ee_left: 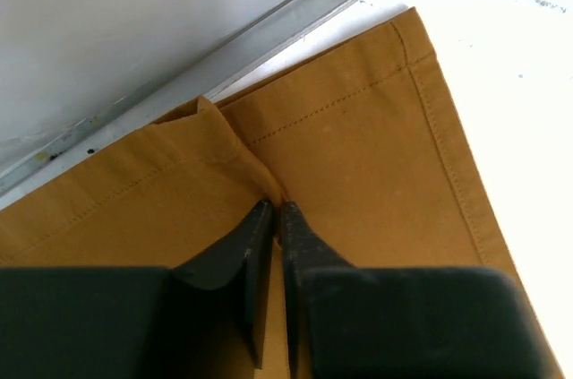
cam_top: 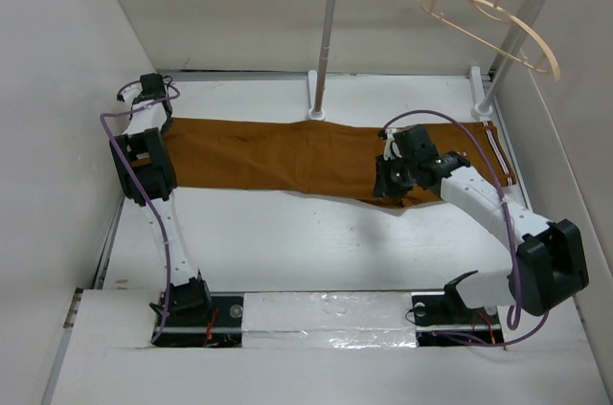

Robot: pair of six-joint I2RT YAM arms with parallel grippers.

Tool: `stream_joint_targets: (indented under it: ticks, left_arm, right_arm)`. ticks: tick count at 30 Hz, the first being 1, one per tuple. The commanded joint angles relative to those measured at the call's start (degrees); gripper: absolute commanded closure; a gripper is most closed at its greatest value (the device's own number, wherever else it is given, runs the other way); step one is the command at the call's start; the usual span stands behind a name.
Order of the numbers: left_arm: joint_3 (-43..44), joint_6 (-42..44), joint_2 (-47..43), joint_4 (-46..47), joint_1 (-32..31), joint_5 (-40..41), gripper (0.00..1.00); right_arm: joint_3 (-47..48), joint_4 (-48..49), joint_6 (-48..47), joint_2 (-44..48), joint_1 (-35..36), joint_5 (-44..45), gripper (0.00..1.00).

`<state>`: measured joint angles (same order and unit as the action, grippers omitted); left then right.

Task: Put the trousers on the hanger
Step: Fold the trousers at the center of the board.

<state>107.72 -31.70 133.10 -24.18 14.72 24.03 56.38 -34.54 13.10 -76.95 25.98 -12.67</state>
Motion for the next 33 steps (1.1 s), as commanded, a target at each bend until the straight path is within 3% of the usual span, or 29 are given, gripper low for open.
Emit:
stream_joint_targets:
  ticks: [1,13,20,23,27,30,32,33]
  left_arm:
    - [-1.55,-0.11,-4.33,0.54,0.31,1.02,1.00]
    - [-8.50,-2.13,-20.07,9.86,-1.45,-2.49,1.00]
    - [-0.41,-3.98,-15.50,3.53,-1.45,-2.32,1.00]
    - [-4.01,-2.22,-17.35,10.55,-1.98,-2.06,1.00]
    - [9.48,-1.96,-6.31,0.58,-1.36,-1.01,1.00]
    - [11.02,-1.17,-2.41,0.27,-0.84,-0.91,1.00]
    - [10.49,-1.08,-1.53,1.42,-0.83,-2.14,0.94]
    - [11.62,-1.08,-0.22,1.16,-0.83,-3.02,0.86]
  right_arm:
    - [2.68,-0.35,-1.50,0.31,0.13,0.89,0.82]
    - [1.45,1.41,-1.24,-0.66,0.13,0.01,0.81]
    - [1.89,1.41,-1.06,-0.31,-0.40,0.54,0.82]
    - [1.98,1.41,-0.89,-0.31,-1.02,1.15,0.82]
    - [3.47,1.32,-0.62,-1.45,-1.54,1.68,0.82]
    - [5.14,1.06,-0.53,-2.42,-2.07,2.56,0.82]
    - [6.10,0.80,-0.53,-2.94,-2.60,2.82,0.81]
    - [6.46,0.53,-0.53,-3.55,-2.60,2.74,0.81]
